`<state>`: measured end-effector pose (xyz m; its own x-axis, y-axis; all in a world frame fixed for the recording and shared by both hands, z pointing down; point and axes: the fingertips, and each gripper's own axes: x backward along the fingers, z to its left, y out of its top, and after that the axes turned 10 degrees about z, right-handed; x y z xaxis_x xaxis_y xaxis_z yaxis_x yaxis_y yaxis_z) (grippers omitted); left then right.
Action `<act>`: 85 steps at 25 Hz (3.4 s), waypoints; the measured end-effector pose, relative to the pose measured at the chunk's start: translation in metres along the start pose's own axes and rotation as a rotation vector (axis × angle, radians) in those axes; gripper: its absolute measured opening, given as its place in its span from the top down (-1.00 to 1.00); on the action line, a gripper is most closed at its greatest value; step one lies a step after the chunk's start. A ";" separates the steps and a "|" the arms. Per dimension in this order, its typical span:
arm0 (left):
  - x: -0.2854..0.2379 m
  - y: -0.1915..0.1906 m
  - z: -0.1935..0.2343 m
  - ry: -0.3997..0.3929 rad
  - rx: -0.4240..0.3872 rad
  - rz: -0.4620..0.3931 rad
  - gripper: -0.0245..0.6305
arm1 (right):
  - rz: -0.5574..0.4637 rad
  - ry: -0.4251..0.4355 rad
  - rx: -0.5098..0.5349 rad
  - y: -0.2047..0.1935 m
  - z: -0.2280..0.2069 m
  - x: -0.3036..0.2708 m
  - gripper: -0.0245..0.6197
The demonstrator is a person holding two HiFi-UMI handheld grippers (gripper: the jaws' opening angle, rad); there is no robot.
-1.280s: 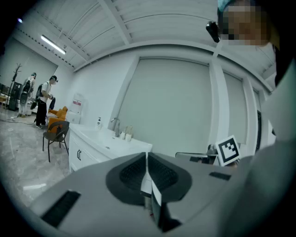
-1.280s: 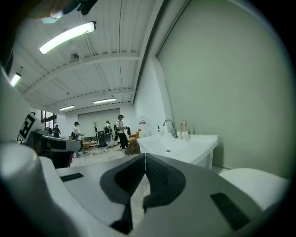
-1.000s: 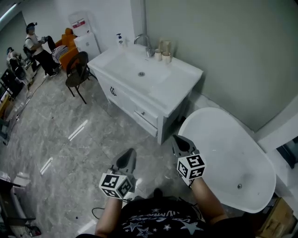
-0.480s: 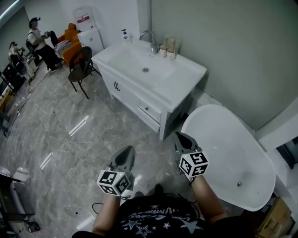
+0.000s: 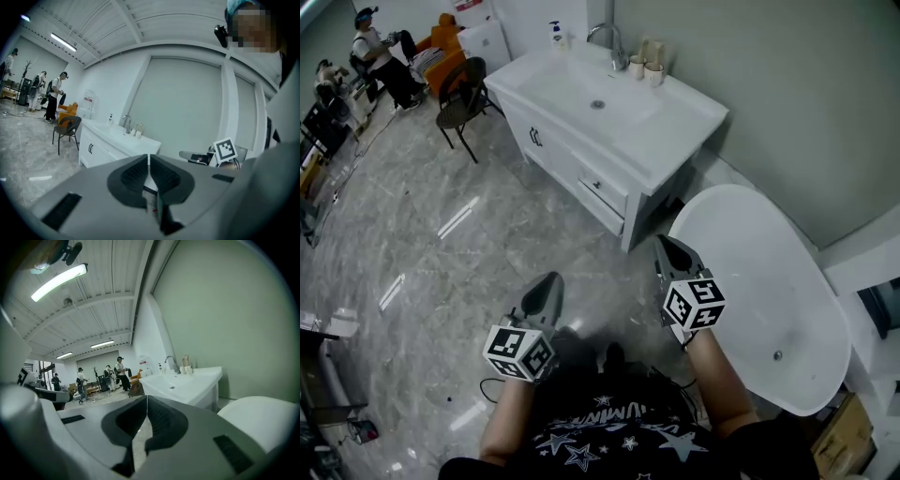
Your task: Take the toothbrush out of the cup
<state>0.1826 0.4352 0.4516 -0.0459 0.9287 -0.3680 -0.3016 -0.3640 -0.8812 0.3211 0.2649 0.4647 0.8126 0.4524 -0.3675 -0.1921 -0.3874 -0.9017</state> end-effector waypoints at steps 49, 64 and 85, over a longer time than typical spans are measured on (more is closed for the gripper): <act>-0.230 0.160 0.257 -0.335 -0.066 0.114 0.84 | 0.045 -0.363 -0.107 0.093 -0.041 -0.270 0.88; -0.342 0.210 0.259 -0.306 -0.070 0.141 0.84 | 0.011 -0.321 -0.129 0.150 -0.140 -0.355 0.88; -0.473 0.267 0.221 -0.313 -0.131 0.142 0.84 | -0.038 -0.309 -0.176 0.203 -0.263 -0.387 0.88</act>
<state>-0.0861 -0.0859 0.4564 -0.3740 0.8374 -0.3985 -0.1479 -0.4781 -0.8658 0.1121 -0.1997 0.4842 0.6070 0.6804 -0.4105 -0.0453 -0.4861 -0.8727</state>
